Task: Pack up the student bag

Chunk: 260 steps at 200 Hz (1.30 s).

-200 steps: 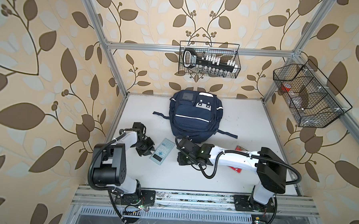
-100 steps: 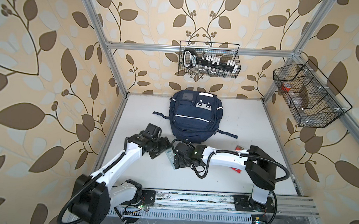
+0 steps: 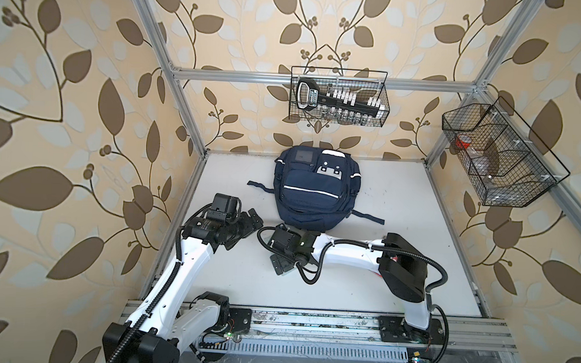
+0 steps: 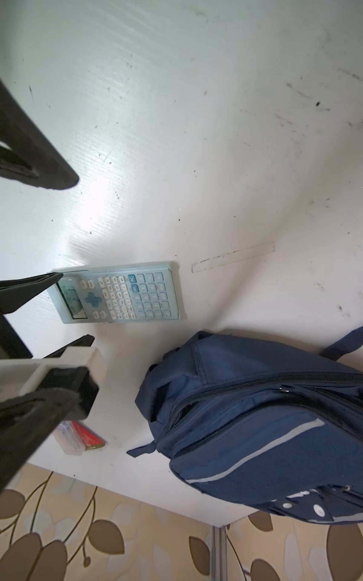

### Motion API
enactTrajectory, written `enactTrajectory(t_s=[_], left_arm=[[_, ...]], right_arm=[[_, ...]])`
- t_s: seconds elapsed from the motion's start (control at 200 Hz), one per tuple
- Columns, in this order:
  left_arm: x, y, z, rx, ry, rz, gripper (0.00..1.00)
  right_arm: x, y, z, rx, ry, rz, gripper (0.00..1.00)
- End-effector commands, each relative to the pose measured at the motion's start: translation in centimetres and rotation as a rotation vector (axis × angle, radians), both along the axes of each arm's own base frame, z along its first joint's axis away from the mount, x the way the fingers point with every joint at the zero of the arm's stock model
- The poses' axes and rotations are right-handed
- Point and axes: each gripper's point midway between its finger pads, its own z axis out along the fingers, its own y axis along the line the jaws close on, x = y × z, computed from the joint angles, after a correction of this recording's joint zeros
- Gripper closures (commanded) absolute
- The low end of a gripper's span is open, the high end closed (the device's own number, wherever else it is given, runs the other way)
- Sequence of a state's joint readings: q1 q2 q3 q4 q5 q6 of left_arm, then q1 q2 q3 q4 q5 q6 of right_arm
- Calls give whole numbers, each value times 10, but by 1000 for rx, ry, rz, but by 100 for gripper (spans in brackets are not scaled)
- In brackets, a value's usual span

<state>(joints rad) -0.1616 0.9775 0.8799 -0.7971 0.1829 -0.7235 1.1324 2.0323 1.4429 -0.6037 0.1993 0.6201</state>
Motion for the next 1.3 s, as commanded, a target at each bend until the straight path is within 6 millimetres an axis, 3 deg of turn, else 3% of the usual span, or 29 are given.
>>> enactTrajectory(t_s=[0.0,0.245,0.52,0.67,0.85,0.94,1.045,1.15,1.26,1.295], left_arm=[[-1,-1,4,-23,-24,-4,1],[1,0,0,-19,-19,-2,1],[3,-4,8,-3,-57,-74,1],[10,-3,16,40,-77,-116,1],[25,-10,39,64,-157,-169,1],[34,-18,47,114,-183,-198,2],[49,-44,55,178,-236,-285,2],[69,-79,57,247,-253,-405,4],[88,-131,58,432,-318,-600,6],[93,-151,44,482,-302,-689,9]], right_arm=[[-6,-4,-19,-71,22,39,1],[-10,-15,-35,-199,1,23,6],[-18,-30,-34,-212,-8,-12,35],[-12,-29,-5,-181,-98,-26,51],[-10,-41,63,-44,-193,-94,61],[-8,-65,95,2,-227,-154,62],[2,-108,120,42,-238,-271,66],[16,-164,135,110,-217,-433,68],[29,-221,144,186,-192,-597,68],[32,-236,148,207,-192,-640,69]])
